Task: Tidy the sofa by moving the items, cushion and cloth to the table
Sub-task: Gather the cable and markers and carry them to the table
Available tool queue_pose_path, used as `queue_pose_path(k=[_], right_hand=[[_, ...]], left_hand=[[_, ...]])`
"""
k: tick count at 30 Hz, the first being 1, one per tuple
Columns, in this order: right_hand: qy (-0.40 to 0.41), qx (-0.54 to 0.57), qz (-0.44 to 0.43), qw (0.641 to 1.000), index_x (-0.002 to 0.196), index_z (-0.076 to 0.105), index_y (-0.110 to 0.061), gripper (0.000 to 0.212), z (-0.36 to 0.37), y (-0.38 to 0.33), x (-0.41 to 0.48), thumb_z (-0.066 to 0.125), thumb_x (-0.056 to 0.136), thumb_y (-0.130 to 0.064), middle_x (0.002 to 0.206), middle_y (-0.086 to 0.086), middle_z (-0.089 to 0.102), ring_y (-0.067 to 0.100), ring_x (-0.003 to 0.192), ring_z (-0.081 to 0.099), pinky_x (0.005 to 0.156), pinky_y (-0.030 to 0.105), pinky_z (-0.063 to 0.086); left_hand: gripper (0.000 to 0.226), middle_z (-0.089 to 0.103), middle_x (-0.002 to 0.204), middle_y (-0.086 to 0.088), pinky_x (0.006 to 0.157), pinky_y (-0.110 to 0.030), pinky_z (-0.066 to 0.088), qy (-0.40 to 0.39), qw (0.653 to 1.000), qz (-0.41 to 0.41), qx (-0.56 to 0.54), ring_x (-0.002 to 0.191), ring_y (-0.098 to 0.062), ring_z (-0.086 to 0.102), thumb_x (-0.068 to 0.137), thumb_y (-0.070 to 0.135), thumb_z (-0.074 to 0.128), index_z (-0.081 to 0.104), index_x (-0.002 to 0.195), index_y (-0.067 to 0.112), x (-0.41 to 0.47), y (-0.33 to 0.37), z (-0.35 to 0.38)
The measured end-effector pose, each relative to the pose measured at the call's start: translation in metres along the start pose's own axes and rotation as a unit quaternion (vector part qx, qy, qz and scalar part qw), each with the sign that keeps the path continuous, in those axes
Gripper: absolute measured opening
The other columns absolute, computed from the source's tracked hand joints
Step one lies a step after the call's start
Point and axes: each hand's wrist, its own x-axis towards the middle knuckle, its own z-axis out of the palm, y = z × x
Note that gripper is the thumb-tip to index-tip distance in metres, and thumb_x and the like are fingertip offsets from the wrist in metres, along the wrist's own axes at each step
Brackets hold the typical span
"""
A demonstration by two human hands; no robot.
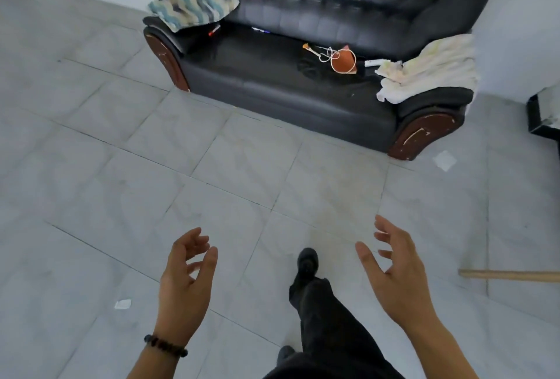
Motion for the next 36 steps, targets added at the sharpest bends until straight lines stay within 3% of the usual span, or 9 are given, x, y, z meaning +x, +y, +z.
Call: queue_pose_path(k=[7, 12, 16, 21, 29, 32, 36], right_hand=[[-0.032, 0.03, 0.024, 0.999, 0.142, 0.04, -0.037, 0.055, 0.067, -0.027, 0.182, 0.064, 0.093, -0.041, 0.135, -0.015, 0.046, -0.002, 0.113, 0.052, 0.096, 0.029, 0.051], [-0.046, 0.003, -0.048, 0.998, 0.145, 0.041, -0.029, 0.062, 0.085, -0.099, 0.344, 0.056, 0.09, -0.051, 0.138, -0.01, 0.047, 0.003, 0.113, 0.052, 0.09, 0.019, 0.046], [-0.055, -0.013, -0.077, 0.995, 0.147, 0.041, -0.027, 0.06, 0.096, -0.159, 0.446, 0.059, 0.093, -0.046, 0.138, -0.007, 0.049, 0.007, 0.116, 0.053, 0.094, 0.027, 0.049], [-0.073, -0.002, -0.085, 0.994, 0.146, 0.042, -0.028, 0.058, 0.131, -0.182, 0.541, 0.063, 0.093, -0.04, 0.138, -0.011, 0.049, 0.004, 0.12, 0.052, 0.096, 0.026, 0.049], [-0.086, -0.016, -0.021, 0.996, 0.145, 0.042, -0.032, 0.057, 0.206, -0.227, 0.728, 0.066, 0.093, -0.032, 0.136, -0.015, 0.048, 0.002, 0.118, 0.052, 0.093, 0.022, 0.047], [-0.068, -0.001, -0.033, 0.997, 0.144, 0.044, -0.032, 0.057, 0.22, -0.264, 0.806, 0.068, 0.093, -0.029, 0.132, -0.016, 0.048, 0.0, 0.118, 0.052, 0.093, 0.021, 0.049], [-0.051, 0.0, -0.038, 0.998, 0.145, 0.043, -0.029, 0.057, 0.241, -0.303, 0.902, 0.067, 0.094, -0.03, 0.135, -0.015, 0.047, 0.0, 0.12, 0.051, 0.083, 0.01, 0.042]], left_hand=[[0.034, 0.062, 0.115, 0.011, 0.078, -0.016, 0.047, -0.01, 1.0, 0.001, 0.015, 0.104, -0.001, 0.061, 0.092, 0.018, 0.062, 0.051, 0.119, 0.035, 0.179, 0.038, 0.043], [0.034, 0.062, 0.116, 0.009, 0.08, -0.019, 0.048, 0.011, 0.999, 0.031, 0.018, 0.106, -0.005, 0.061, 0.092, 0.02, 0.061, 0.051, 0.124, 0.024, 0.314, 0.104, 0.047], [0.034, 0.062, 0.114, 0.014, 0.078, -0.015, 0.046, 0.042, 0.999, 0.035, 0.006, 0.104, 0.0, 0.06, 0.093, 0.019, 0.06, 0.05, 0.125, 0.024, 0.403, 0.137, 0.05], [0.034, 0.063, 0.114, 0.011, 0.079, -0.017, 0.047, 0.054, 0.998, -0.001, -0.02, 0.103, 0.001, 0.06, 0.092, 0.018, 0.061, 0.051, 0.124, 0.025, 0.501, 0.131, 0.072], [0.035, 0.062, 0.117, 0.008, 0.074, -0.006, 0.047, 0.017, 1.0, -0.014, 0.0, 0.104, -0.001, 0.06, 0.092, 0.018, 0.061, 0.051, 0.125, 0.024, 0.728, 0.135, 0.101], [0.034, 0.061, 0.117, 0.007, 0.075, 0.0, 0.045, 0.006, 0.999, 0.027, 0.025, 0.105, -0.002, 0.059, 0.093, 0.018, 0.061, 0.049, 0.124, 0.025, 0.819, 0.164, 0.1], [0.034, 0.06, 0.116, 0.004, 0.075, 0.001, 0.043, -0.006, 0.997, 0.06, 0.057, 0.104, -0.003, 0.058, 0.093, 0.016, 0.06, 0.048, 0.125, 0.022, 0.932, 0.201, 0.101]])
